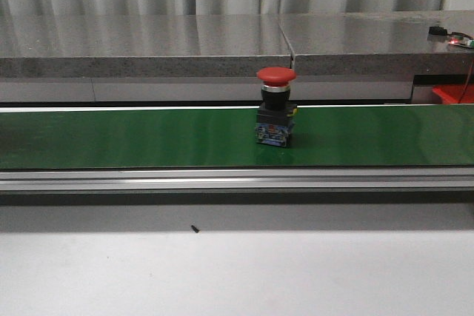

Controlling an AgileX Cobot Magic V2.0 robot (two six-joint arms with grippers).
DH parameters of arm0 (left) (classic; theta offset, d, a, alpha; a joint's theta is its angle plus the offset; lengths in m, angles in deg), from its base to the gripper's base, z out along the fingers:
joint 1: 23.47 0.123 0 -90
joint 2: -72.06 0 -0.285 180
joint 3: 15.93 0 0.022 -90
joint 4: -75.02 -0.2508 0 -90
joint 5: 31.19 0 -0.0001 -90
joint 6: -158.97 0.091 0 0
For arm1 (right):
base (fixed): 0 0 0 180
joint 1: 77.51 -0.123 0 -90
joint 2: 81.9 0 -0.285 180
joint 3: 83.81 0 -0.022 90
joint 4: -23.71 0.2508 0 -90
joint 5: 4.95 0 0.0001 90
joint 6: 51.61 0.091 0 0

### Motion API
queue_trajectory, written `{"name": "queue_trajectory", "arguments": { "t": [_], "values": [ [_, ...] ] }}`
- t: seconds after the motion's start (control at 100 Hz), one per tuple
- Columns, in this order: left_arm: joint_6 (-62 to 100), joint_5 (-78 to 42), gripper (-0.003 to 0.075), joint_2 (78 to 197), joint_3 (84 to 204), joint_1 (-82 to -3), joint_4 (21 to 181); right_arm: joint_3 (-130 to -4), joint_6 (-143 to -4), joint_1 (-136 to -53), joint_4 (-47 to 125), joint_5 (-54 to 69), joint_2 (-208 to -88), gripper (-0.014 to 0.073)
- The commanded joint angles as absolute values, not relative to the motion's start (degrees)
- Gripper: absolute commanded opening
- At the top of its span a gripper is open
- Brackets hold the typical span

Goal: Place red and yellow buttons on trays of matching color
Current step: 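Lower the yellow button onto the belt and open the left gripper, then lower the right gripper onto the red button at the belt end and close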

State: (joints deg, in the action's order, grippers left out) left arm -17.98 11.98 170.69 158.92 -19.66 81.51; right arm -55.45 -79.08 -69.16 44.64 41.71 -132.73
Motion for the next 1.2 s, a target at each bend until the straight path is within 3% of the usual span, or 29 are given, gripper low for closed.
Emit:
{"name": "queue_trajectory", "arguments": {
  "t": [0.0, 0.33, 0.6, 0.7, 0.8, 1.02, 1.11, 1.19],
  "values": [
    [-18.0, 9.6, 0.0549, 165.4, 160.6, -20.1, 81.5, -56.9, -79.7, -69.2, 45.6, 38.5, -132.4, -0.0068],
    [-17.9, 7.7, 0.0547, 149.4, 159.8, -20.1, 80.1, -56.9, -79.7, -69.2, 45.9, 38.5, -132.4, -0.0068],
    [-16.9, 3.8, 0.0529, 131.4, 147.5, -20.1, 80.8, -56.9, -79.7, -69.2, 48.6, 37.1, -132.4, -0.0068],
    [-16.9, 3.0, 0.0460, 126.3, 142.0, -20.1, 81.9, -56.9, -79.7, -69.2, 50.7, 37.2, -132.8, -0.0068],
    [-16.9, 2.6, 0.0342, 121.3, 136.8, -20.1, 82.5, -56.9, -79.7, -69.2, 53.4, 37.5, -133.1, -0.0068],
    [-16.9, 0.9, -0.0023, 111.4, 125.4, -20.1, 82.7, -56.9, -79.7, -69.2, 55.9, 39.0, -133.1, -0.0066],
    [-16.9, 0.0, -0.0020, 108.6, 122.1, -20.1, 82.7, -56.9, -79.7, -69.2, 56.0, 41.1, -133.4, -0.0044],
    [-16.9, -0.4, -0.0020, 107.8, 120.4, -20.1, 82.7, -57.1, -79.7, -69.2, 56.0, 43.9, -134.4, 0.0059]
  ]
}}
